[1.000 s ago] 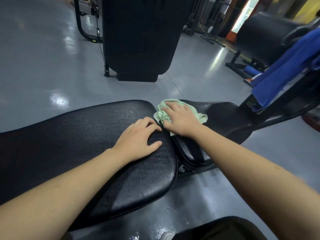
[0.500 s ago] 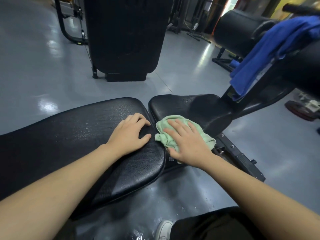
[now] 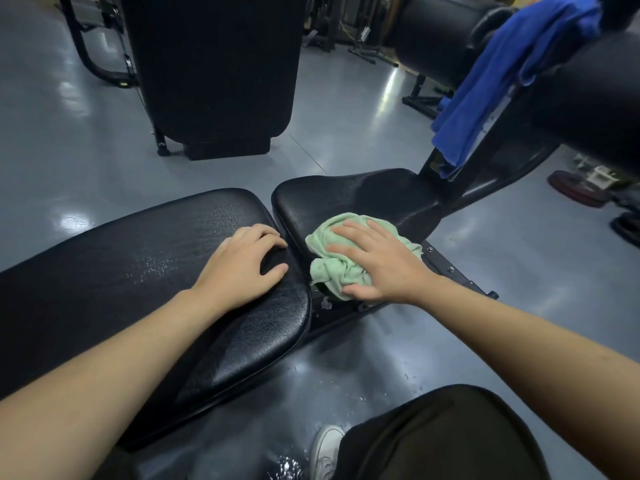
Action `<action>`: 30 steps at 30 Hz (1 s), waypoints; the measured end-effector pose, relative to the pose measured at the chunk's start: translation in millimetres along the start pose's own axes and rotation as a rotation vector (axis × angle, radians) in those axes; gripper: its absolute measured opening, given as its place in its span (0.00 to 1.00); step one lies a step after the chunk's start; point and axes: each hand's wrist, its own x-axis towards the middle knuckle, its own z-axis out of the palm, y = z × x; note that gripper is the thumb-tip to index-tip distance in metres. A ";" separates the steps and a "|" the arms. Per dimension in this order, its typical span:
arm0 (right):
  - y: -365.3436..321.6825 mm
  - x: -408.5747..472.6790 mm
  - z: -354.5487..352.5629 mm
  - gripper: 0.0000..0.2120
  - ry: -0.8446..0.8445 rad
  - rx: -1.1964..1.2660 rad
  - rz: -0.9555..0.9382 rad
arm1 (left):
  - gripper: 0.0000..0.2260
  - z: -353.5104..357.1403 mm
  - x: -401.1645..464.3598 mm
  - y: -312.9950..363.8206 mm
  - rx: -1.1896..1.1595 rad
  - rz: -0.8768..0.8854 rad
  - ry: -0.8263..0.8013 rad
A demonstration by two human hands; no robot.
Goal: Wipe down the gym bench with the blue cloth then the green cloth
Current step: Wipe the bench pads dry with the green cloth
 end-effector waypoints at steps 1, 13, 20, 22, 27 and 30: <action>4.9 -1.2 -1.3 0.33 0.001 0.005 -0.002 | 0.17 0.1 0.3 -0.3 0.000 0.000 0.000; 30.7 -30.7 -2.0 0.36 -0.017 0.080 0.178 | 0.12 2.8 8.5 2.9 -0.002 -0.001 0.019; 7.0 -26.9 2.0 0.34 -0.024 0.016 0.053 | 0.18 3.4 9.2 3.9 -0.018 -0.019 -0.024; 2.4 -22.3 1.5 0.34 -0.029 -0.022 0.019 | 0.18 3.1 9.4 3.9 -0.018 -0.021 -0.026; -20.1 7.1 4.9 0.36 -0.066 -0.154 -0.091 | 0.20 1.7 9.9 3.8 -0.031 -0.032 -0.040; -35.7 25.0 10.5 0.37 -0.088 -0.189 -0.114 | 0.19 1.3 8.7 2.6 -0.039 -0.026 -0.038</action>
